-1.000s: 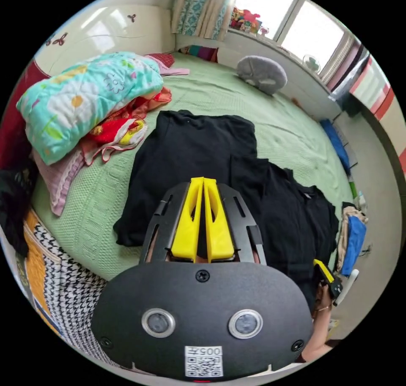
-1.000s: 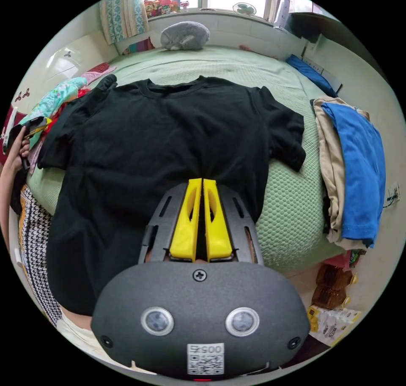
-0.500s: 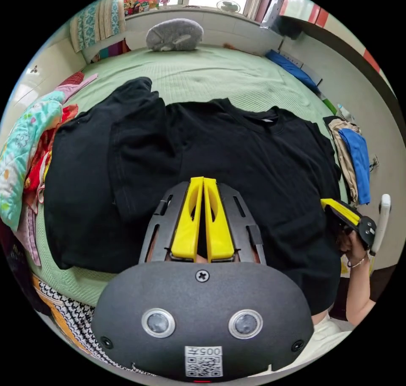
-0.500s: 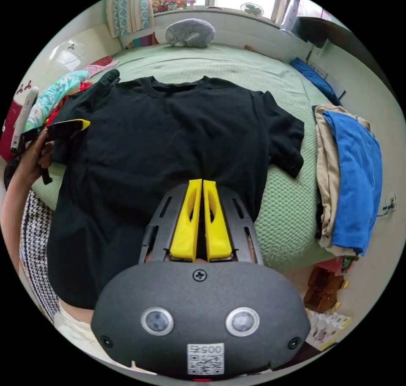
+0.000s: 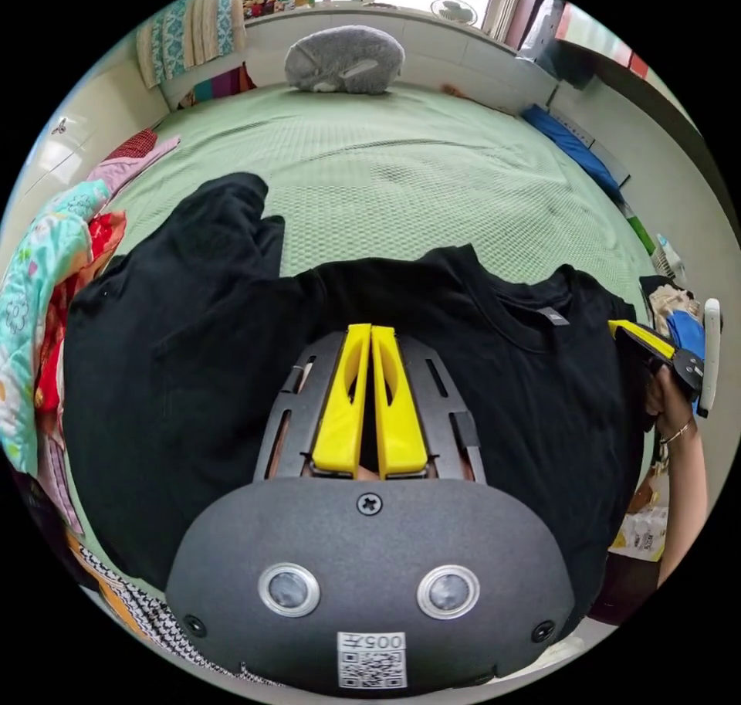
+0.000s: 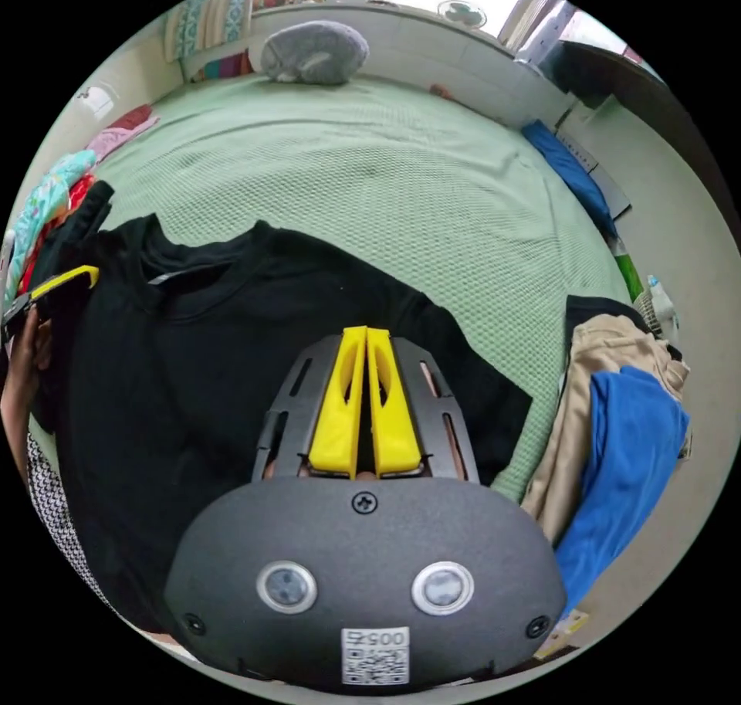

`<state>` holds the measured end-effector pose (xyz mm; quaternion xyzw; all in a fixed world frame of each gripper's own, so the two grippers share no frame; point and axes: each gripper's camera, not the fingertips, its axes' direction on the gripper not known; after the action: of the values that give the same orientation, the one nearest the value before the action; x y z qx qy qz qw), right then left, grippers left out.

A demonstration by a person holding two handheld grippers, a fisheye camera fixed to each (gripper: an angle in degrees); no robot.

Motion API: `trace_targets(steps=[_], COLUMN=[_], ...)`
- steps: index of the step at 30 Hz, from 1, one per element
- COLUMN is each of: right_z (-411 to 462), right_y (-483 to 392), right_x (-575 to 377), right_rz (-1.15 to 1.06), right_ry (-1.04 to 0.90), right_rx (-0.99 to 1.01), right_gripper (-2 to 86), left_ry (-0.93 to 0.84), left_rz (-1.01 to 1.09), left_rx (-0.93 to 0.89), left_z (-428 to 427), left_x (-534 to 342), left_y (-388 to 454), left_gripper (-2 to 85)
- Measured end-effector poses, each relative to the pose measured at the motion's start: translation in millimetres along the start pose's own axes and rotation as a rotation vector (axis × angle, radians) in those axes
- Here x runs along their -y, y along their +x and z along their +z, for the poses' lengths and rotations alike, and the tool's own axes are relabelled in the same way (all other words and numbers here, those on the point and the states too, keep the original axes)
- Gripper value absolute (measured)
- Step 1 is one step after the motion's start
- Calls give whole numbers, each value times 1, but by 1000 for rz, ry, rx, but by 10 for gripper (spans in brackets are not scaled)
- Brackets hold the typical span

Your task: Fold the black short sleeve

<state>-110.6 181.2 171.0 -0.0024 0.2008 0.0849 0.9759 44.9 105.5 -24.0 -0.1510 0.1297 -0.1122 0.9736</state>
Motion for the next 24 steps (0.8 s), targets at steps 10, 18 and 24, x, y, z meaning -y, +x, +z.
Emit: trace_targets(steps=[10,18,24], right_z=[46,-43,-100], right_y=[13,10,-2], right_x=[101,-22,-197], right_rz=[53,22,-30], right_ry=[-51,120,37], right_rx=[-11,88,150], right_gripper=[-12,-10,-9], left_ry=[-87,96,4], left_rz=[-12,218,142], left_rx=[30,-24,-143], left_z=[29,-63,-77], left_x=[72,-34,-208], left_y=[0,11,24], left_gripper=[-4,-6,-6])
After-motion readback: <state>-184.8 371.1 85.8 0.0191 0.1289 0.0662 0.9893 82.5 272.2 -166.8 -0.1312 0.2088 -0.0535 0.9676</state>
